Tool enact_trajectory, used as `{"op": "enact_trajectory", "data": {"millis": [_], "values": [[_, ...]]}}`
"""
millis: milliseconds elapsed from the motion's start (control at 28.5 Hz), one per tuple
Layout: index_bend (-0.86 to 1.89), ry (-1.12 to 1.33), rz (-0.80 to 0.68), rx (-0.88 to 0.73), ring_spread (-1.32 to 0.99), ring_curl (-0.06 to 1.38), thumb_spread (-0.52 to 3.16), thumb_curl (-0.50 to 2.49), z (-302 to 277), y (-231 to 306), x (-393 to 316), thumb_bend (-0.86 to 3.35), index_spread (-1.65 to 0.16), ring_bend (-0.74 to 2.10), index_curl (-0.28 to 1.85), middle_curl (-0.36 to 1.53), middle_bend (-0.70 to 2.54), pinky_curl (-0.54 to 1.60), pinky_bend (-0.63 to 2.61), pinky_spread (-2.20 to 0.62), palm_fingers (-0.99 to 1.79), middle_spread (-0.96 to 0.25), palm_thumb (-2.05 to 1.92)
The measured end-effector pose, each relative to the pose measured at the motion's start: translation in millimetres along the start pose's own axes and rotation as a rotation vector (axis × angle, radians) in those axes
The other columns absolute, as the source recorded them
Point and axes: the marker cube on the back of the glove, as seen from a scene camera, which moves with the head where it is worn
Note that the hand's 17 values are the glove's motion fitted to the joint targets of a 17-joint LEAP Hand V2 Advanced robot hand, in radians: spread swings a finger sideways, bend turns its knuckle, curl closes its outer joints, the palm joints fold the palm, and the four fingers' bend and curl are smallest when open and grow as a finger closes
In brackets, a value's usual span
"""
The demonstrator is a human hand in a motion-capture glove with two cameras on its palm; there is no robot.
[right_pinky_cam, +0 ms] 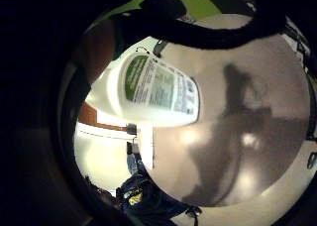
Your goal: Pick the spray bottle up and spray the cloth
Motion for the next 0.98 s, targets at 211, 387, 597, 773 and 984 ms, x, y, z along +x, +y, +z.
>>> {"op": "enact_trajectory", "data": {"millis": [211,387,597,773,984], "values": [[0.04,-0.015,-0.019,0.005,-0.02,0.32,0.92,0.36,6,-12,-7,-0.03,-0.46,0.51,0.0,0.37,0.39,0.37,0.74,0.28,-0.03,-0.01,0.47],[0.03,-0.028,-0.029,0.005,-0.05,0.34,0.92,0.37,10,-12,-10,-0.01,-0.46,0.57,-0.01,0.39,0.47,0.35,0.68,0.29,0.01,-0.03,0.53],[-0.02,-0.04,-0.033,0.106,-0.13,0.37,0.93,0.4,8,-10,-6,0.04,-0.45,0.8,-0.02,0.43,0.68,0.29,0.52,0.26,0.32,-0.09,0.69],[-0.02,-0.045,-0.043,0.225,-0.2,0.39,0.92,0.43,4,-7,-1,0.04,-0.45,0.91,-0.02,0.43,0.69,0.3,0.56,0.18,0.54,-0.13,0.78],[0.15,-0.089,0.0,0.289,-0.25,0.39,0.9,0.45,8,-7,6,0.02,-0.4,0.88,0.06,0.43,0.66,0.31,0.56,0.03,0.86,-0.18,0.84]]}}
